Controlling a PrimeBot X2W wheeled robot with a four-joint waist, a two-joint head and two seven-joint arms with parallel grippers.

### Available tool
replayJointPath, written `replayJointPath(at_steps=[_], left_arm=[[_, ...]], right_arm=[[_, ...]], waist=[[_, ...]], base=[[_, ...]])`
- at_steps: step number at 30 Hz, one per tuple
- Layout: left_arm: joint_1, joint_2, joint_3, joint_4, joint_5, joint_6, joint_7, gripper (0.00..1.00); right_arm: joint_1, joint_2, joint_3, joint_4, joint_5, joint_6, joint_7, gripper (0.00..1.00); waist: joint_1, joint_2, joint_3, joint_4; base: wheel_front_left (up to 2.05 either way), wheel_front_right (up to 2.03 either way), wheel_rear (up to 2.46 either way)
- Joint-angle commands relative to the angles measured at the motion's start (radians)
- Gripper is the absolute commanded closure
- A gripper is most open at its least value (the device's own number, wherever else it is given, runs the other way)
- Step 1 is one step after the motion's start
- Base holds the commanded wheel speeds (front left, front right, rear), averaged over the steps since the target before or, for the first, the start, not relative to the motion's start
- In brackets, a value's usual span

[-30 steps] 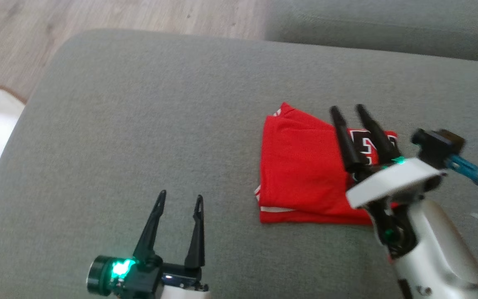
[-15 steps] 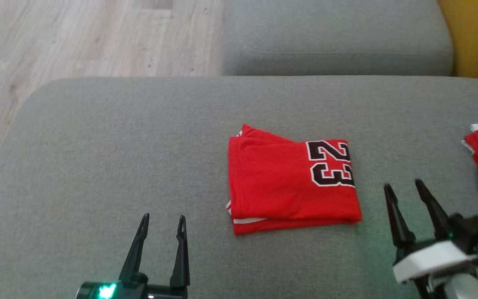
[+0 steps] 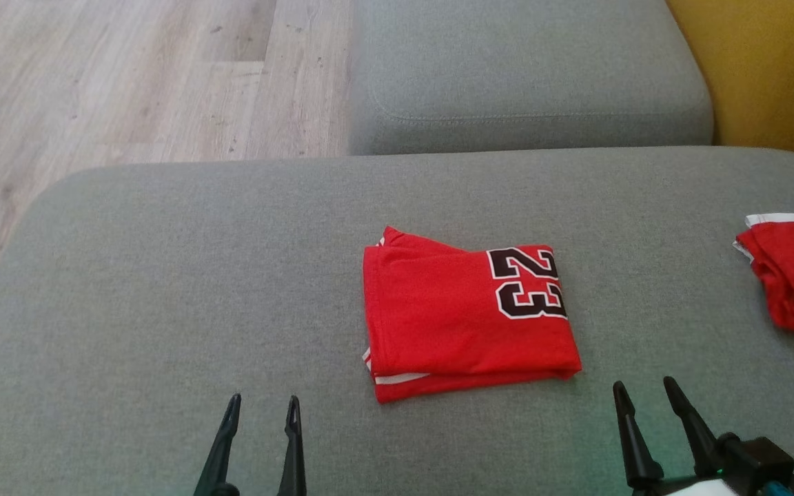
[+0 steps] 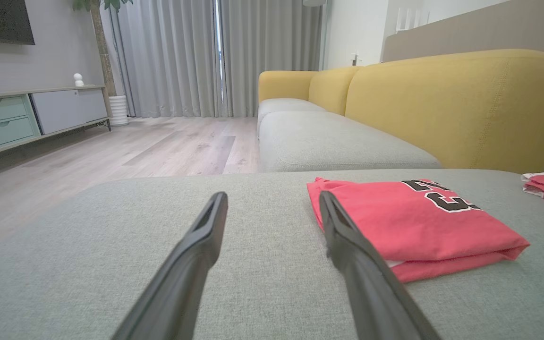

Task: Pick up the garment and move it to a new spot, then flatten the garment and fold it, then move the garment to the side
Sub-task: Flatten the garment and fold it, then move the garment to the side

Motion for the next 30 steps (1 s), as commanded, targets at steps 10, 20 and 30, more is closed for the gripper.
replayJointPath(at_steps=[10, 20, 30], left_arm=[[-0.024, -0.009, 0.045, -0.007, -0.012, 0.001, -0.005, 0.0], [-0.022, -0.009, 0.053, -0.008, -0.019, 0.005, -0.005, 0.0], [-0.028, -0.009, 0.049, -0.007, -0.024, 0.01, -0.005, 0.0]], right_arm=[[-0.01, 0.005, -0.006, -0.039, -0.018, 0.007, -0.013, 0.0], [-0.011, 0.004, -0.009, -0.041, -0.033, 0.007, -0.013, 0.0], [-0.013, 0.001, -0.01, -0.042, -0.039, 0.007, -0.013, 0.0]], waist=[[0.0001, 0.0, -0.019, 0.009], [0.0001, 0.0, -0.022, 0.002], [0.0001, 0.0, -0.024, -0.004]], base=[[0.0, 0.0, 0.0], [0.0, 0.0, 0.0], [0.0, 0.0, 0.0]])
